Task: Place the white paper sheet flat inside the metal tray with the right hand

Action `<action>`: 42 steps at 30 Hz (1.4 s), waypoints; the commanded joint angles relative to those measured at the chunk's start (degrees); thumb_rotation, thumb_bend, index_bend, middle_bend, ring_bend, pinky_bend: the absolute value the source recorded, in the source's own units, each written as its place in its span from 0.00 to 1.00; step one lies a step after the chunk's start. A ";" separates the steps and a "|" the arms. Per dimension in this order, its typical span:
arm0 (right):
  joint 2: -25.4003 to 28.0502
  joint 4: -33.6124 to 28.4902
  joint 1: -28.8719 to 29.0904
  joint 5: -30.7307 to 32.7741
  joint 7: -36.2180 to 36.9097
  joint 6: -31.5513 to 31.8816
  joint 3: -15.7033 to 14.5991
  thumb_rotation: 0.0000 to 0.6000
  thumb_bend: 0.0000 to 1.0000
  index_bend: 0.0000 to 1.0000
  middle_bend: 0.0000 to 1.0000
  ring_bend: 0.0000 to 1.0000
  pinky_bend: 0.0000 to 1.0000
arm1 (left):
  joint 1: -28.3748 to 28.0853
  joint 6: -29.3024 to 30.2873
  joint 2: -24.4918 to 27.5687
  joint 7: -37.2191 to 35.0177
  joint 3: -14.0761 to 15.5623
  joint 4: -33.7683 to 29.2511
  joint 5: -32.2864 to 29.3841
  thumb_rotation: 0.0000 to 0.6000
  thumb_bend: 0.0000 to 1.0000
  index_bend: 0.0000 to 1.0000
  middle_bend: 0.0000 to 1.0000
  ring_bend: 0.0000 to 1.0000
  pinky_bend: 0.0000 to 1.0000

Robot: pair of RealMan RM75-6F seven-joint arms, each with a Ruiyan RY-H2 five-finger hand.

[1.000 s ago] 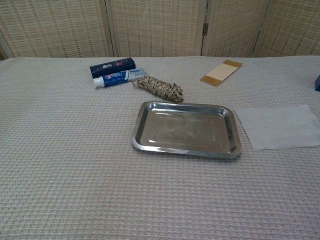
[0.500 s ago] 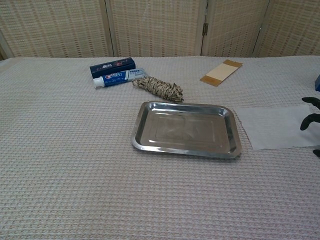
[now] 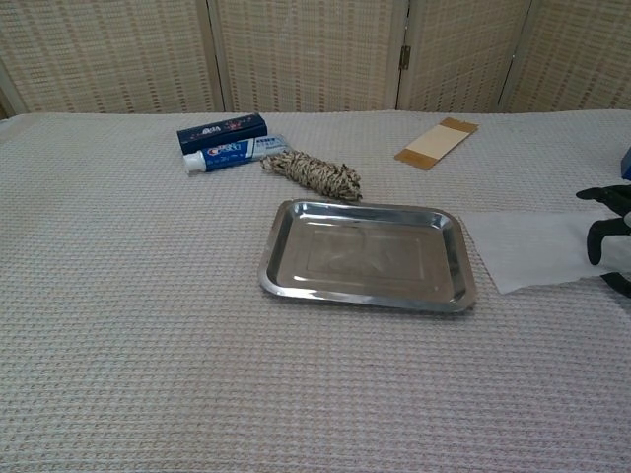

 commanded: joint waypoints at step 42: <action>-20.82 -4.63 16.83 3.06 -12.75 4.96 6.98 1.00 0.53 0.66 0.23 0.13 0.00 | 1.39 2.05 3.88 -8.88 0.58 -1.16 1.24 1.00 0.52 0.00 0.00 0.00 0.00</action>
